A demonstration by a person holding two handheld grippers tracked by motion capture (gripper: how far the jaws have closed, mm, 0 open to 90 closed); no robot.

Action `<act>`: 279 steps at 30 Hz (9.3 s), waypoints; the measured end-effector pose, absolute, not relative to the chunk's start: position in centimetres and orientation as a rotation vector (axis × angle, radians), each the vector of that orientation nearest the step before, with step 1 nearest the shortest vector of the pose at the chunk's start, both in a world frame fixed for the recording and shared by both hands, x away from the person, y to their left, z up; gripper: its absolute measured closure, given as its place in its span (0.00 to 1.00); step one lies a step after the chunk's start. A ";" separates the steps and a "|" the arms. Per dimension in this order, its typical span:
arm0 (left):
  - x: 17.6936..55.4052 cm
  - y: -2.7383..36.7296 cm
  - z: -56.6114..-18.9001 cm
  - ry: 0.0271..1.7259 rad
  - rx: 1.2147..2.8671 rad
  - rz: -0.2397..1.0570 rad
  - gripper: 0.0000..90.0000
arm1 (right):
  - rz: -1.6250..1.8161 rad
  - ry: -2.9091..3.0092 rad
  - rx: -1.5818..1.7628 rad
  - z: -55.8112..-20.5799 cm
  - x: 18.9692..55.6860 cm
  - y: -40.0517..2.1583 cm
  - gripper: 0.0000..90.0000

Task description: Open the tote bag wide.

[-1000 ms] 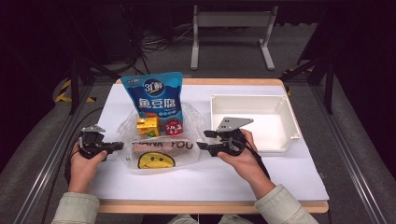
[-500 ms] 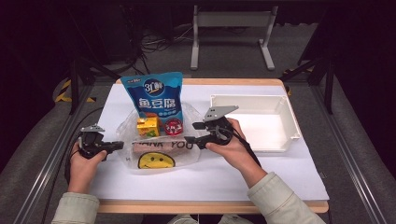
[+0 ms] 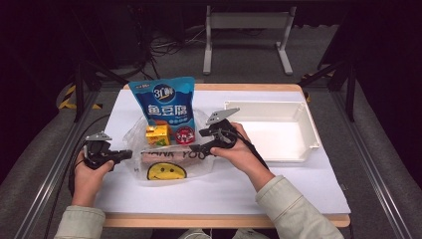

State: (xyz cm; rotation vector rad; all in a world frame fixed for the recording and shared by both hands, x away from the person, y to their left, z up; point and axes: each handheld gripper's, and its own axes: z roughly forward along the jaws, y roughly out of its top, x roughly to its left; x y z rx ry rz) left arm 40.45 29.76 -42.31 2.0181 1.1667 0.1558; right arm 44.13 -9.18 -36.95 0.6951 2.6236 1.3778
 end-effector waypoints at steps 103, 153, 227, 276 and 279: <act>36.9 28.2 -37.4 0.966 1.992 0.226 0.67 | 1.152 2.914 0.514 -44.0 38.2 -9.6 1.00; 35.1 27.7 -42.4 1.034 2.191 0.069 1.00 | 1.240 2.899 0.505 -43.8 38.6 -8.8 1.00; 35.8 26.7 -44.4 0.997 2.181 0.086 0.94 | 1.365 2.378 0.886 -37.7 42.7 -8.7 0.50; 35.7 26.8 -44.3 0.991 2.164 0.126 0.88 | 1.033 2.447 0.856 -42.3 40.5 -10.6 0.87; 35.7 26.7 -44.3 0.988 2.151 0.128 0.86 | 1.137 2.423 0.876 -41.1 40.3 -11.1 0.77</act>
